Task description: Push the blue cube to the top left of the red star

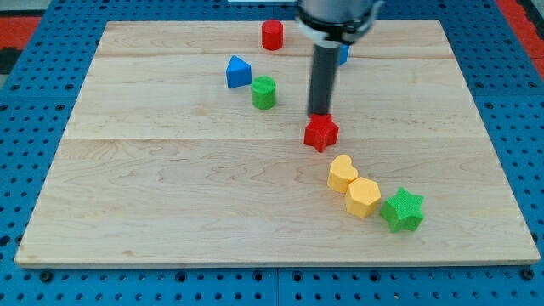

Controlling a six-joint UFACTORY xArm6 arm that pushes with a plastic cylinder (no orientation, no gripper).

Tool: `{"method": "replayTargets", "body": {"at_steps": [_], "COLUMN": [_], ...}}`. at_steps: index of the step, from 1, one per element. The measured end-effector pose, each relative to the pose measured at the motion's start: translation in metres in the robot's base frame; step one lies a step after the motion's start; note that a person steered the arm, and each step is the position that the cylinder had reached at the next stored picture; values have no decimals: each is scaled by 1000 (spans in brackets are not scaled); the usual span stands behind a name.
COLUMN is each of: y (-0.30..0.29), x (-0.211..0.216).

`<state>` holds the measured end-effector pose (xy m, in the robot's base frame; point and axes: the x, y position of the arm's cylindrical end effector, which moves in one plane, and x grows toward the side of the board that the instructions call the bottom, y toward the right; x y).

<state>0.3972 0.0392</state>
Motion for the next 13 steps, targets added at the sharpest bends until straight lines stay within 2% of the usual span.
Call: {"method": "replayTargets", "body": {"at_steps": [1, 2, 3, 4, 5, 6, 7, 8, 9, 10, 11, 12, 13], "y": [-41, 6, 86, 122, 116, 167, 146, 72, 24, 23, 44, 79, 102], "x": [1, 27, 35, 54, -5, -64, -148, -165, -156, -112, -87, -83, -52]}}
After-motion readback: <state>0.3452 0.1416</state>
